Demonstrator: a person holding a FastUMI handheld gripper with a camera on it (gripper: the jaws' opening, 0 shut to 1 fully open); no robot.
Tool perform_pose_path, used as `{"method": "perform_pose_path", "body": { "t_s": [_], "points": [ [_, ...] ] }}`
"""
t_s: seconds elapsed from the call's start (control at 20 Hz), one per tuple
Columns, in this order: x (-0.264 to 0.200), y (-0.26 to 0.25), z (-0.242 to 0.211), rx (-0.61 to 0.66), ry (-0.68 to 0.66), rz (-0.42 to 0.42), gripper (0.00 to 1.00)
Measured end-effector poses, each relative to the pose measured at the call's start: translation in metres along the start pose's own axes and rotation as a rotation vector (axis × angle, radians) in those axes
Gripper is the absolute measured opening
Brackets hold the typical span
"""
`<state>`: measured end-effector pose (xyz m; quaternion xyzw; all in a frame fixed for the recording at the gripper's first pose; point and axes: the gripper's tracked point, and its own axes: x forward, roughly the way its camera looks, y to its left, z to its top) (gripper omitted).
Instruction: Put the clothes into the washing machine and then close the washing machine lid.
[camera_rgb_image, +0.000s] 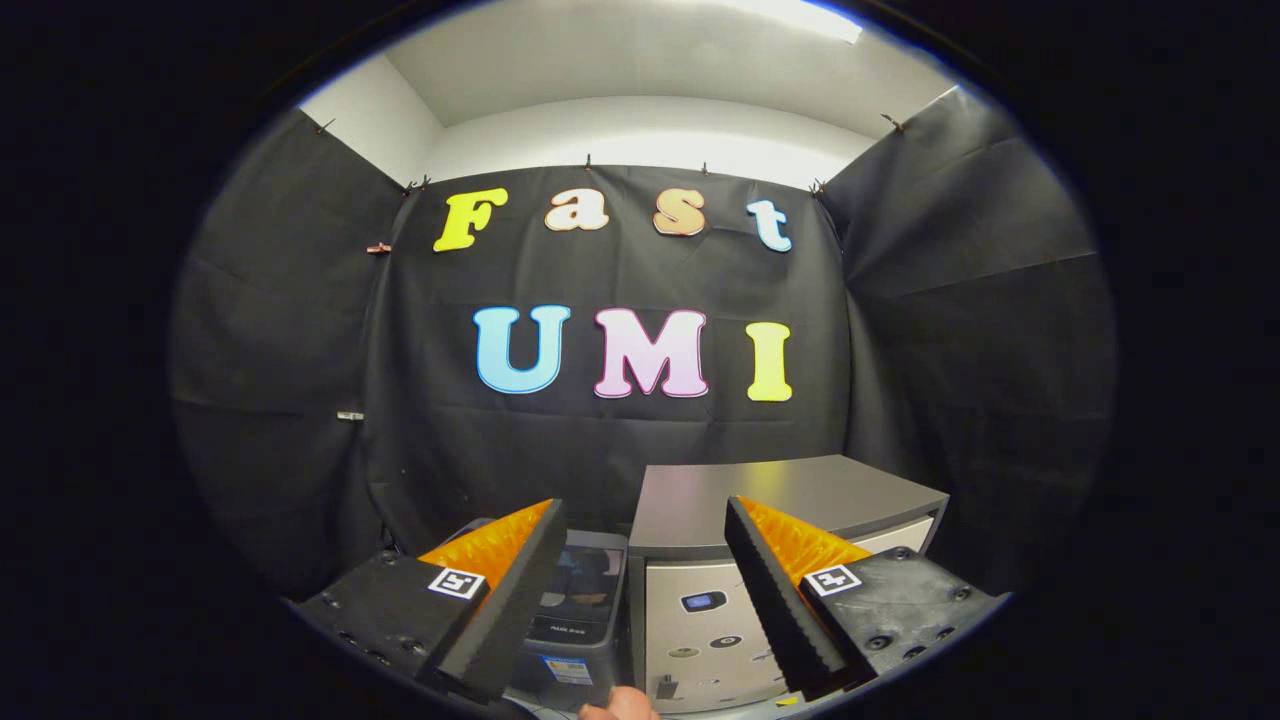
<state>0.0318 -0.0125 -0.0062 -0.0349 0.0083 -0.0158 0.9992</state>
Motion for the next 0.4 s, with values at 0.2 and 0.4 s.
{"method": "perform_pose_path", "body": {
  "t_s": [0.2, 0.4],
  "points": [
    [-0.002, -0.005, -0.007, 0.018, 0.023, -0.027, 1.00],
    [-0.003, -0.008, -0.011, 0.043, 0.035, -0.042, 1.00]
  ]
}}
